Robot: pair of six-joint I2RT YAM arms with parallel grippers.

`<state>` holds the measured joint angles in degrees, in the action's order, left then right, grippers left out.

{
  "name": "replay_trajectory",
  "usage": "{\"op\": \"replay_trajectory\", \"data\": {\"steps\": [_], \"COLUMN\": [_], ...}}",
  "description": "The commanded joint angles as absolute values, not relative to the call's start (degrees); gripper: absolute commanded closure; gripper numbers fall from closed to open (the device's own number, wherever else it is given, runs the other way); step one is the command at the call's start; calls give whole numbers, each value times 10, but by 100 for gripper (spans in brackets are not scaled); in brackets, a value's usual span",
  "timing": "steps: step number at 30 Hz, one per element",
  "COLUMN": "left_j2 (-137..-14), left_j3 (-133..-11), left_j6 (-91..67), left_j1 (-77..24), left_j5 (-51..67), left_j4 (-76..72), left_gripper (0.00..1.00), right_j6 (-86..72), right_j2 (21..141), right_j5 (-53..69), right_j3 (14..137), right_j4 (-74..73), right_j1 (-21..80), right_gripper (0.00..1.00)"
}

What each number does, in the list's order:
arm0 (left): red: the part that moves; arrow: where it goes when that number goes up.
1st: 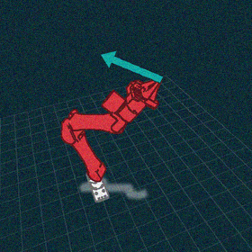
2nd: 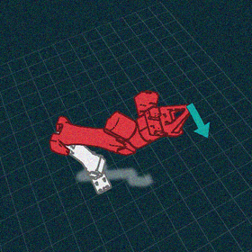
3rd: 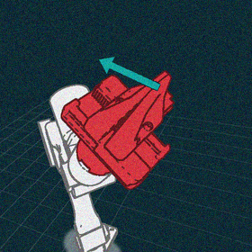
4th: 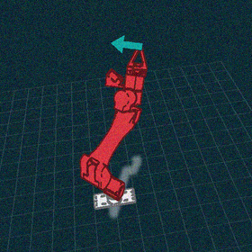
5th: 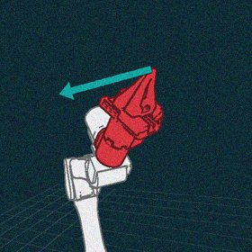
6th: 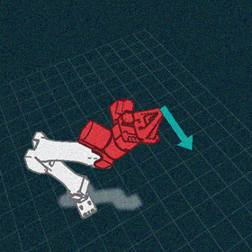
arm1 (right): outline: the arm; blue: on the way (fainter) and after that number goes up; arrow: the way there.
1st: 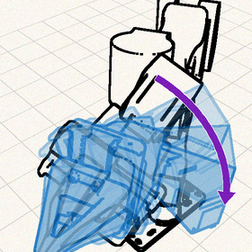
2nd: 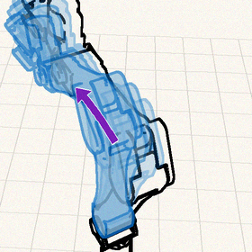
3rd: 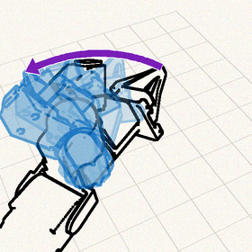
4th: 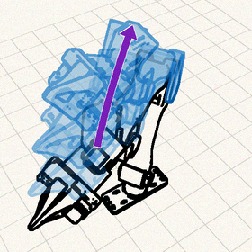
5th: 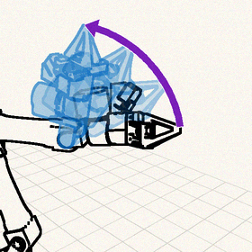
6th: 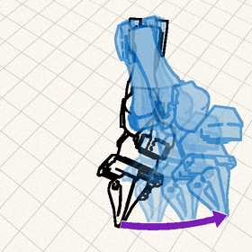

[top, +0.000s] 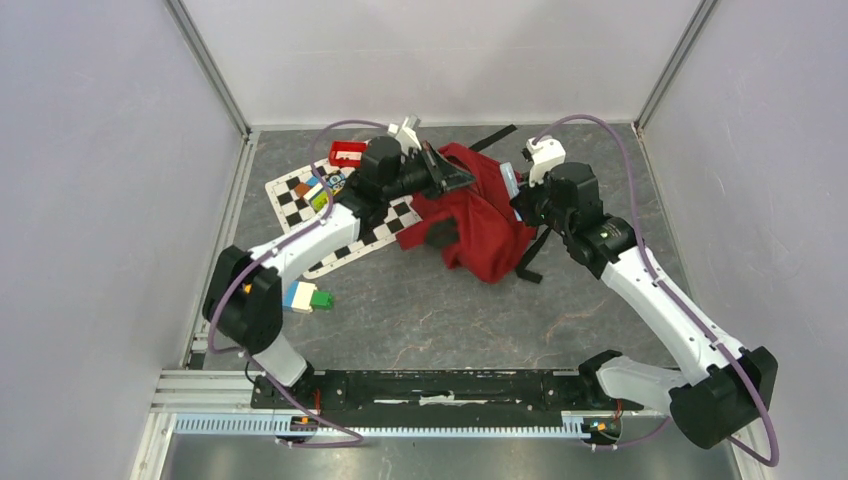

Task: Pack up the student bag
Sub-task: Pick up the stationery from the center of the board, then place the stationery in the student bag.

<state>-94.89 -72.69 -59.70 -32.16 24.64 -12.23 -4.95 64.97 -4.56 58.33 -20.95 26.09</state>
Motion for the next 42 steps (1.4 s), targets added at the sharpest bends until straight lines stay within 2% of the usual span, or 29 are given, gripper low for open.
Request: {"op": "replay_trajectory", "data": {"steps": [1,2,3,5,6,8,9,12,16,19,25,31,33,38,42], "left_j2": [-857,-839,-819,-785,-766,-728,-707,-673,-666,-670,-743,-819,-832,-776,-743], "left_j3": [-680,-669,-660,-649,-646,-637,-634,-639,-655,-668,-741,-788,-768,-555,-478], "left_j6": [-642,-619,-586,-524,-494,-433,-410,-370,-387,-388,-387,-333,-323,-319,-307], "left_j1": [-349,-348,-348,-349,-349,-349,-348,-344,-318,-314,-313,-313,-315,-332,-336], "left_j5": [284,287,296,304,297,258,232,129,50,11,30,28,44,121,123], "left_j4": [-157,-118,-73,30,90,194,242,355,434,416,351,335,322,99,101], "left_gripper": [98,97,91,64,47,24,16,1,0,0,0,0,0,2,3], "right_j6": [-84,-79,-70,-46,-35,-6,9,61,89,89,71,74,83,104,122], "right_j2": [664,668,672,684,690,699,701,709,736,756,810,843,844,862,877], "right_j5": [16,33,56,99,114,144,150,147,124,88,-17,-70,-78,-97,-108], "right_j3": [638,640,639,638,639,638,637,635,648,657,687,724,720,695,704], "right_j4": [-207,-200,-190,-179,-178,-182,-184,-199,-223,-224,-231,-265,-263,-254,-277], "right_j1": [259,259,259,260,262,268,275,303,341,366,388,390,390,390,390], "right_gripper": [100,100,100,100,100,100,100,100,100,100,100,100,100,100,100]}}
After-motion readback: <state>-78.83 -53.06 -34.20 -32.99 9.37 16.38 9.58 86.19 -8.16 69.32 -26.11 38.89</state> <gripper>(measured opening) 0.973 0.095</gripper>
